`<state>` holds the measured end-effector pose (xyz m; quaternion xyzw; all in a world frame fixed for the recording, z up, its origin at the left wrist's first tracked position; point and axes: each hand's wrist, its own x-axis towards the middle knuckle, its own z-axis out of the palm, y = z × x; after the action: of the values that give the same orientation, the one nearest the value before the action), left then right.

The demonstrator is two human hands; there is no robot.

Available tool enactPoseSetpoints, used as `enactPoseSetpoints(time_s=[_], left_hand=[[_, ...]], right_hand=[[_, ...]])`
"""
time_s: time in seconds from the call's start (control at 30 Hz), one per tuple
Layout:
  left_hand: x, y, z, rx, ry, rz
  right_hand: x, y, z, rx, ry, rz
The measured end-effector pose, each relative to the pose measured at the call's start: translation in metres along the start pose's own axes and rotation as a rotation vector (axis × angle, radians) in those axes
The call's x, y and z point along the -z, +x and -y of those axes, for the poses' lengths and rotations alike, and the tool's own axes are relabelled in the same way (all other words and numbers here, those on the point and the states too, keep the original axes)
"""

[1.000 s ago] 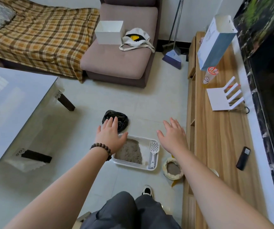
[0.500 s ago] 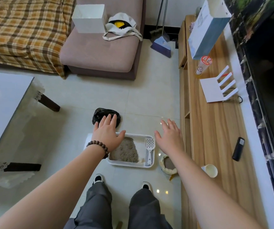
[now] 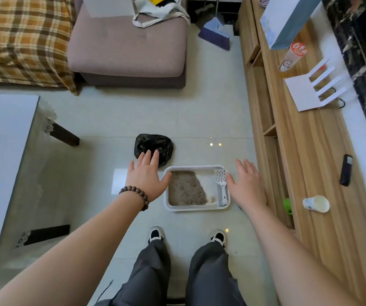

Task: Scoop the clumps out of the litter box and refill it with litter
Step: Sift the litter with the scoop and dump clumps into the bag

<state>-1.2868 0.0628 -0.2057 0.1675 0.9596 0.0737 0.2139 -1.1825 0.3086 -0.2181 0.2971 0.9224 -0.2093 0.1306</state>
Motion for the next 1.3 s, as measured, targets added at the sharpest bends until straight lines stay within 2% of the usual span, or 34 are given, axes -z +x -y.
enactPoseSetpoints(time_s=[0.17, 0.33, 0.5, 0.77, 0.93, 1.07, 1.3], left_hand=[[-0.018, 0.01, 0.026, 0.007, 0.014, 0.037], [-0.063, 0.044, 0.031, 0.006, 0.023, 0.028], [-0.152, 0.09, 0.04, 0.0, 0.022, 0.039], [-0.339, 0.164, 0.078, -0.019, 0.085, 0.074], [-0.431, 0.207, 0.097, -0.067, 0.123, 0.074], [-0.48, 0.225, 0.108, -0.108, 0.142, 0.058], [-0.522, 0.212, 0.125, -0.214, 0.144, 0.011]], right_hand=[[-0.024, 0.006, 0.008, 0.003, -0.04, 0.013], [-0.064, 0.042, -0.014, 0.009, -0.064, 0.021], [-0.142, 0.09, -0.057, 0.038, -0.135, 0.06], [-0.312, 0.164, -0.136, 0.087, -0.201, 0.099], [-0.396, 0.201, -0.186, 0.085, -0.262, 0.08], [-0.443, 0.216, -0.214, 0.114, -0.243, 0.085], [-0.488, 0.188, -0.215, 0.358, -0.235, 0.113]])
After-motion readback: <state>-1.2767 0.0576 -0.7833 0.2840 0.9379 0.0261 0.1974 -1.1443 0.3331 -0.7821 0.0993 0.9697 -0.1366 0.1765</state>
